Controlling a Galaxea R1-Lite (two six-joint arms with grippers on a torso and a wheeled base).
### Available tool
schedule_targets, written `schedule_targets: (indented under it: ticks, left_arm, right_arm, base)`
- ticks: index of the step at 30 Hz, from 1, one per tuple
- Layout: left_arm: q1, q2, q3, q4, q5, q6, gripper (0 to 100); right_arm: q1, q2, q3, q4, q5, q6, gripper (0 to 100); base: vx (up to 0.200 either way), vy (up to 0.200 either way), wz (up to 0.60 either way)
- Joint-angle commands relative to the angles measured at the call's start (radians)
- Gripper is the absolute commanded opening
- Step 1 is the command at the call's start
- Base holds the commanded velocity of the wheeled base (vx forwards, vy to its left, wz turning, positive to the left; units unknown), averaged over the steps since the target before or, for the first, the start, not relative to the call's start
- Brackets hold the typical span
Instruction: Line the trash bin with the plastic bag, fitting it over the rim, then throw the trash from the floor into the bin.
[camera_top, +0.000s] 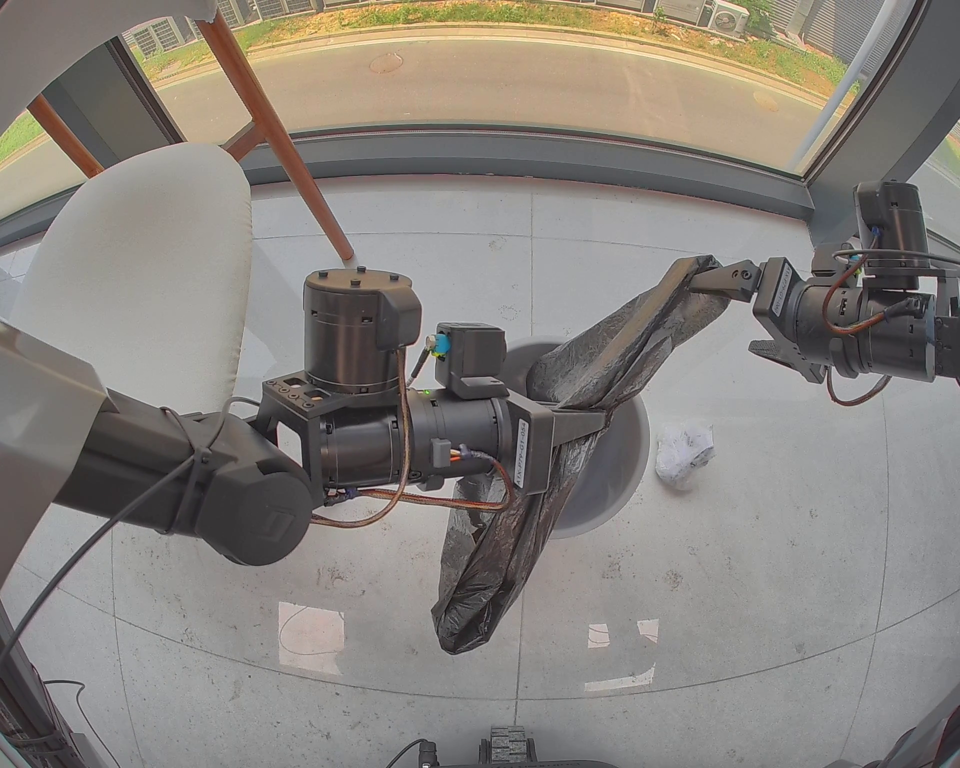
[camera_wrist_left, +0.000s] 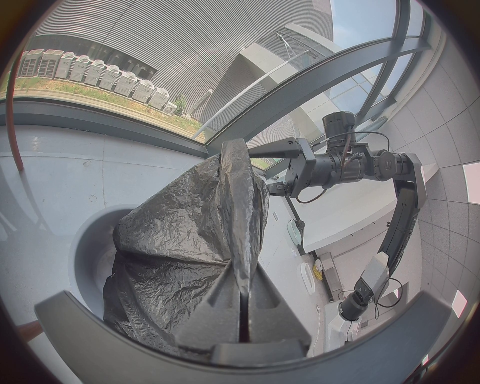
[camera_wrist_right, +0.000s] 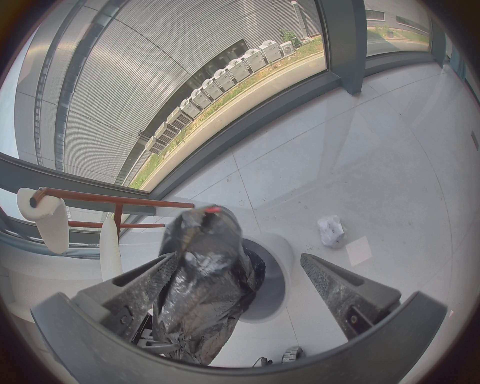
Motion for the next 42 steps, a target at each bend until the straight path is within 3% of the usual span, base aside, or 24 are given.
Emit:
schedule_targets:
  ticks: [1,11,12,23,28,33,35,36,38,39,42]
  left_arm:
    - [0.000,-0.003,-0.001,-0.004,-0.001,-0.001,0]
    - [0.000,-0.003,0.000,-0.005,0.001,-0.002,0]
    - [0.000,-0.003,0.002,-0.005,0.001,-0.002,0]
    - [0.000,-0.001,0.009,0.001,0.004,-0.002,0]
    - [0.007,0.033,0.003,0.004,0.048,-0.001,0]
    - [0.008,0.086,-0.005,0.001,0.078,-0.002,0]
    - [0.008,0.094,-0.008,0.000,0.076,-0.002,0]
    - [0.008,0.118,-0.031,0.000,0.078,-0.002,0]
    - [0.008,0.126,-0.032,0.000,0.076,-0.002,0]
    - [0.008,0.129,-0.031,0.000,0.076,-0.002,100]
    - [0.007,0.146,-0.038,-0.008,0.078,-0.002,100]
  right_arm:
    - [0.013,0.053,-0.009,-0.016,-0.006,0.000,100]
    - [0.052,0.140,-0.095,-0.016,-0.028,0.000,100]
    - [0.056,0.150,-0.104,-0.014,-0.034,0.002,0]
    - [0.072,0.183,-0.120,-0.016,-0.049,0.005,0]
    - [0.064,0.239,-0.132,-0.020,-0.035,-0.038,0]
    - [0.046,0.285,-0.150,-0.123,-0.006,-0.072,0]
    - [0.038,0.297,-0.164,-0.128,0.006,-0.092,0]
    - [0.015,0.312,-0.178,-0.125,0.035,-0.167,0]
    - [-0.006,0.315,-0.170,-0.125,0.060,-0.223,0]
    - [-0.017,0.315,-0.164,-0.123,0.069,-0.246,0]
    - [-0.034,0.315,-0.146,-0.132,0.078,-0.274,0]
  base:
    - [0.000,0.000,0.00]
    - [0.000,0.000,0.00]
    - [0.000,0.000,0.00]
    - [0.000,0.000,0.00]
    - [0.000,0.000,0.00]
    - [0.000,0.000,0.00]
    - [0.000,0.000,0.00]
    - [0.000,0.000,0.00]
    - [0.000,0.000,0.00]
    - [0.000,0.000,0.00]
    - [0.000,0.000,0.00]
